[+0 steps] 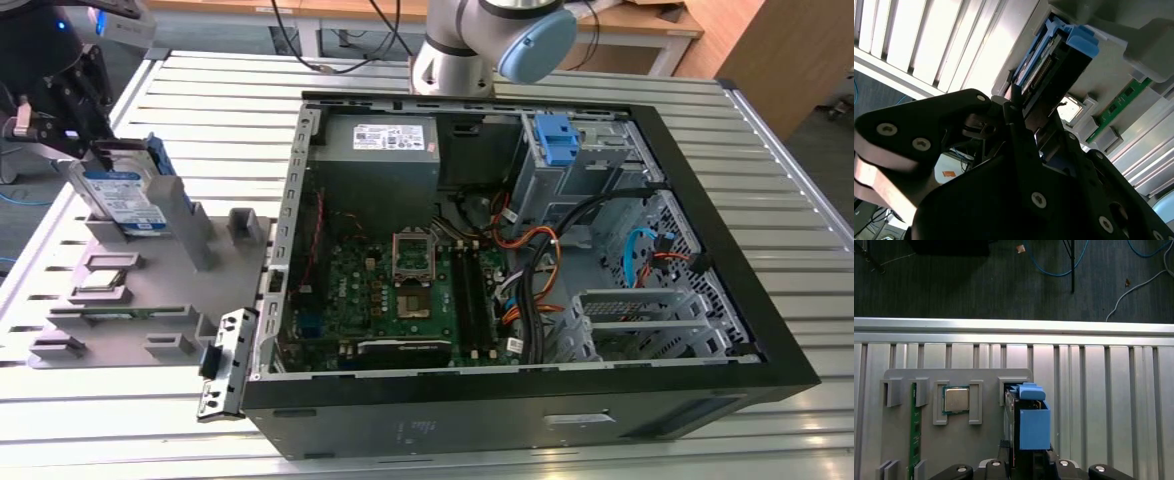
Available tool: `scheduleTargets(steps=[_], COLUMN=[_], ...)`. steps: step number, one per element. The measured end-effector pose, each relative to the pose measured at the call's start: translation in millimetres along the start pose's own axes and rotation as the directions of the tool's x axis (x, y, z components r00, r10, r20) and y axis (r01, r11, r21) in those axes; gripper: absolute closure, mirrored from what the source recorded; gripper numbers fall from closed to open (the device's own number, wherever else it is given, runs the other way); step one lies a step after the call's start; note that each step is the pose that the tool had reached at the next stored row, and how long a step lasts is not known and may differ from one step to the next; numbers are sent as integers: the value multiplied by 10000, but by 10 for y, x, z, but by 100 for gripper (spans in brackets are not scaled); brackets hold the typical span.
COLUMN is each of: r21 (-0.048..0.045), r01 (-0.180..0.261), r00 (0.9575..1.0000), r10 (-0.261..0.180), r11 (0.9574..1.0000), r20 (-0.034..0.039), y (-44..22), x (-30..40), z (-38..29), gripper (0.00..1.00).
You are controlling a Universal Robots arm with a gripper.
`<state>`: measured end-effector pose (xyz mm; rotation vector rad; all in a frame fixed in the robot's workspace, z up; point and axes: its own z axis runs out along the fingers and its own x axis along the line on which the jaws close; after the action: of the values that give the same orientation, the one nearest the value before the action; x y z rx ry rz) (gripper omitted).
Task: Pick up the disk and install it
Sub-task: 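Pick up the disk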
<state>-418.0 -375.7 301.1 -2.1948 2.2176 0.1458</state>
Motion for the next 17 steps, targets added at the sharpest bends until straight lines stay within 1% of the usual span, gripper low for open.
scheduleTargets(steps=[6,8,15,17], r21=[0,1,-1,0], r01=[-1,0,0,0], r00=[10000,10000,10000,10000], r10=[1,0,0,0], r11=[10000,10000,10000,10000], r20=[0,0,-1,0], y=[0,1,8,9], x=[2,1,-10,-12], z=[0,-14,-145,-170], gripper=[65,65,65,65])
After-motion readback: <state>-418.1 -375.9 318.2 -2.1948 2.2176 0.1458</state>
